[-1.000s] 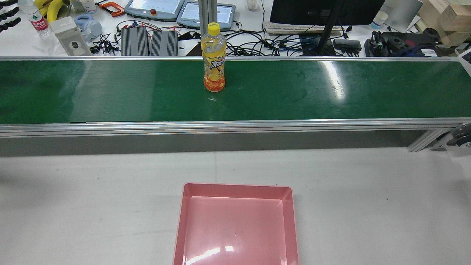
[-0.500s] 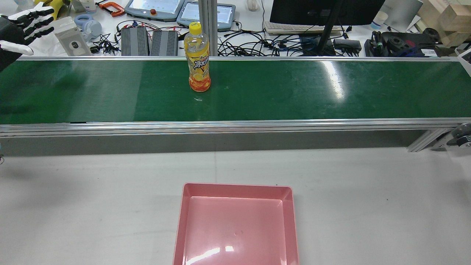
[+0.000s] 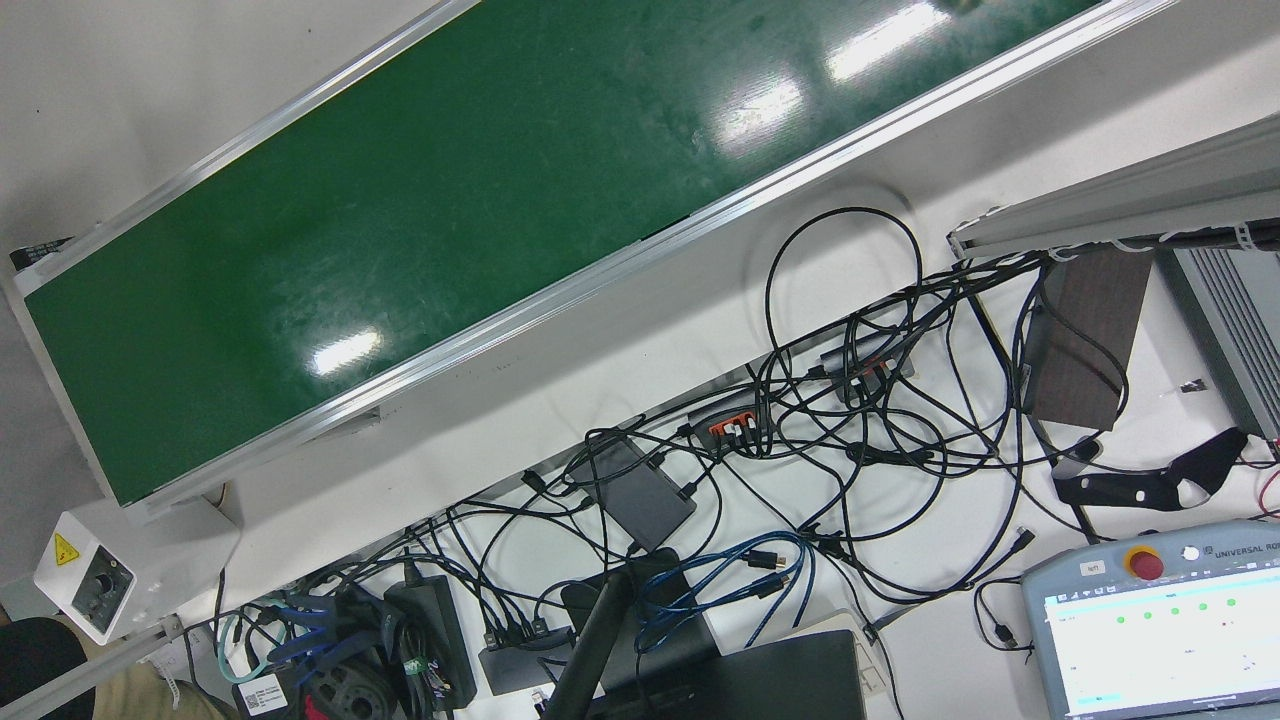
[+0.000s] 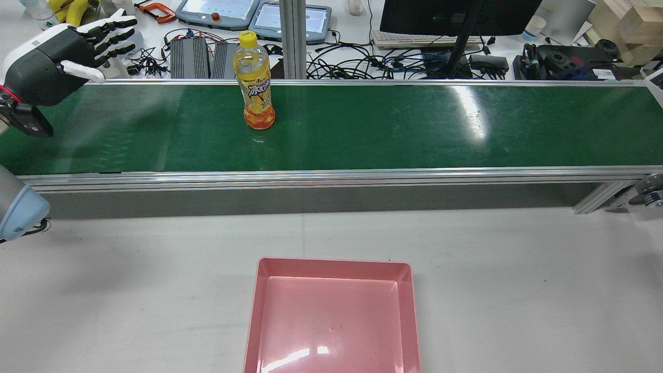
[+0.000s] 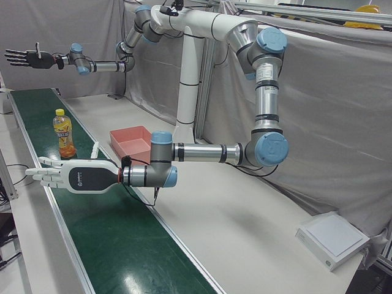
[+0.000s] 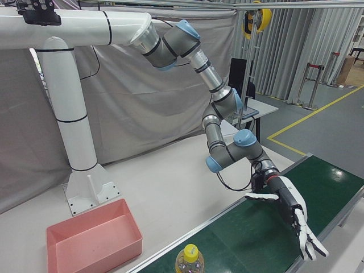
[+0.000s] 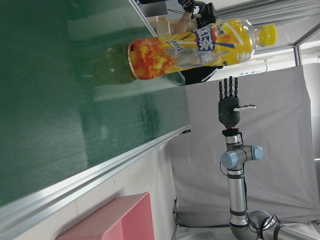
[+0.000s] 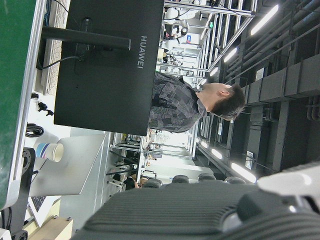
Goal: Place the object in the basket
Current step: 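Move the left hand over the conveyor toward the yellow-capped bottle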
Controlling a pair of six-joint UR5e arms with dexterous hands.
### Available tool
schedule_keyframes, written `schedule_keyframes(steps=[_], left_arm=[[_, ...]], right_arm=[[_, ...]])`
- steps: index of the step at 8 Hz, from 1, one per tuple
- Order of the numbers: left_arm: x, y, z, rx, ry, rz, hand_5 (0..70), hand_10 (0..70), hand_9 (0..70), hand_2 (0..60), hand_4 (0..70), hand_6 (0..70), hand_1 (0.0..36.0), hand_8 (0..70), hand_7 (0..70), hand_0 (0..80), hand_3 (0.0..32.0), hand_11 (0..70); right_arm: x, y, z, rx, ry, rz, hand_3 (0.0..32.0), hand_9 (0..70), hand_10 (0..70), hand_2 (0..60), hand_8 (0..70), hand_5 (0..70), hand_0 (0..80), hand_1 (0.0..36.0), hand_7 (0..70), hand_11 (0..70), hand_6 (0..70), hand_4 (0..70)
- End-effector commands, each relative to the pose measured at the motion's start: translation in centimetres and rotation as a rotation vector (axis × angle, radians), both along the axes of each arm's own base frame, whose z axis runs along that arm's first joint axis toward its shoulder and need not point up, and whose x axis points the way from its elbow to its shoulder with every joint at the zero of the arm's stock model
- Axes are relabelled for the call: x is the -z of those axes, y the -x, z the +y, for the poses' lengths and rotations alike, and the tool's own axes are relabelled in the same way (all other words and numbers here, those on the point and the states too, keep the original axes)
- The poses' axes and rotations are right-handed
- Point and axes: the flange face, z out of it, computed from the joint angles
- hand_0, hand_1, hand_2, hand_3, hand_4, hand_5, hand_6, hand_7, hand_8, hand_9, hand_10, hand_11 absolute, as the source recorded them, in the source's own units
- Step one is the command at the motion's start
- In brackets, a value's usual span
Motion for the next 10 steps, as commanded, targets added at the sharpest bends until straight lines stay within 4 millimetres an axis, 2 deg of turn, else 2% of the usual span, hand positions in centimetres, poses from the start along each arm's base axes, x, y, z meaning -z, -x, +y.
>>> schedule_keyframes(steps=[1,3,4,6,7,8,9,10], left_arm=[[4.1,-6.7,0.5,-0.087,-0.044,0.022,13.9,8.4,10.8,0.0,17.2,0.0,7.7,6.0,0.0,49.5,0.0,13.3],[5.6,-7.1,0.1,-0.086,-0.061,0.025,14.4,8.4,11.4,0.0,17.1,0.0,7.3,6.5,0.0,49.3,0.0,13.3],[6.6,-8.6,0.4,-0.103,-0.073,0.023,14.6,8.5,11.8,0.0,17.2,0.0,7.1,6.8,0.0,48.9,0.0,13.3],[8.7,-10.2,0.5,-0.121,-0.09,0.034,16.0,9.0,12.3,0.0,17.8,0.0,7.3,7.1,0.0,49.4,0.0,14.0],[8.9,-10.6,0.7,-0.127,-0.088,0.033,16.3,9.0,12.3,0.0,18.2,0.0,7.7,7.2,0.0,49.7,0.0,14.2],[9.8,-11.8,1.0,-0.143,-0.093,0.038,17.4,9.7,13.5,0.0,18.8,0.0,7.8,8.0,0.0,49.7,0.0,15.2],[10.0,-13.1,1.5,-0.161,-0.083,0.028,21.7,11.4,15.7,0.0,19.4,0.2,8.9,9.6,0.6,49.4,0.0,17.7],[9.5,-12.8,1.6,-0.159,-0.041,0.0,42.2,32.7,32.1,5.2,29.2,10.8,14.2,21.6,14.7,52.6,0.0,47.7]], right_arm=[[-0.1,0.0,0.1,0.0,0.002,0.0,0.0,0.0,0.0,0.0,0.0,0.0,0.0,0.0,0.0,0.0,0.0,0.0],[0.0,0.0,0.0,0.0,-0.001,0.001,0.0,0.0,0.0,0.0,0.0,0.0,0.0,0.0,0.0,0.0,0.0,0.0],[0.0,0.0,0.0,0.0,0.001,0.0,0.0,0.0,0.0,0.0,0.0,0.0,0.0,0.0,0.0,0.0,0.0,0.0],[0.0,0.0,0.0,0.0,-0.001,0.0,0.0,0.0,0.0,0.0,0.0,0.0,0.0,0.0,0.0,0.0,0.0,0.0],[0.0,0.0,0.0,0.0,-0.001,0.0,0.0,0.0,0.0,0.0,0.0,0.0,0.0,0.0,0.0,0.0,0.0,0.0],[0.0,0.0,0.0,0.0,-0.001,0.0,0.0,0.0,0.0,0.0,0.0,0.0,0.0,0.0,0.0,0.0,0.0,0.0],[0.0,0.0,0.1,0.0,0.001,0.001,0.0,0.0,0.0,0.0,0.0,0.0,0.0,0.0,0.0,0.0,0.0,0.0],[0.0,0.0,0.0,0.0,-0.001,0.0,0.0,0.0,0.0,0.0,0.0,0.0,0.0,0.0,0.0,0.0,0.0,0.0]])
